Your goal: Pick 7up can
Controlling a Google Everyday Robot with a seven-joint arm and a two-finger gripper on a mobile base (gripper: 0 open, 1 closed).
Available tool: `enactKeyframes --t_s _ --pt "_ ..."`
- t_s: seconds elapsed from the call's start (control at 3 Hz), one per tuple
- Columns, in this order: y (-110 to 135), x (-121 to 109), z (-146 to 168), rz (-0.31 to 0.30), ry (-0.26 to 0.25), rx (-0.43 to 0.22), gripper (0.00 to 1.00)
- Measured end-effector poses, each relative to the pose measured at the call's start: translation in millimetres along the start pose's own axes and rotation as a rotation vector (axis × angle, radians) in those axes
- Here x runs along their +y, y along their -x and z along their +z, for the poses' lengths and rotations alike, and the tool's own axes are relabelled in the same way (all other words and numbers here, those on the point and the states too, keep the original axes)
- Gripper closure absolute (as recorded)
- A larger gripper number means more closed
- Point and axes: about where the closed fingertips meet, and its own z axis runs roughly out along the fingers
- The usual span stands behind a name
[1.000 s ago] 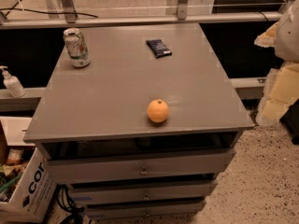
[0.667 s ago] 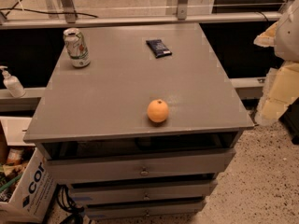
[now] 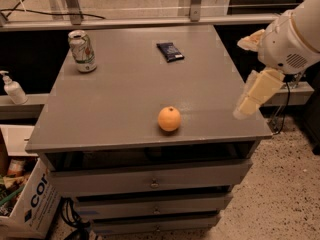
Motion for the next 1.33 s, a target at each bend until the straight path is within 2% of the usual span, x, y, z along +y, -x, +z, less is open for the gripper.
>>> enactKeyframes --t_s 0.33,0.67,1.0,1.33 --pt "21 -19 41 0.006 0.003 -0.143 0.0" --pt "53 -31 78 -0.001 0.026 -0.254 0.0" --pt "85 -37 112 0.004 0.061 -0.351 0.0" --pt "119 -36 131 0.034 0.102 -0.47 0.0"
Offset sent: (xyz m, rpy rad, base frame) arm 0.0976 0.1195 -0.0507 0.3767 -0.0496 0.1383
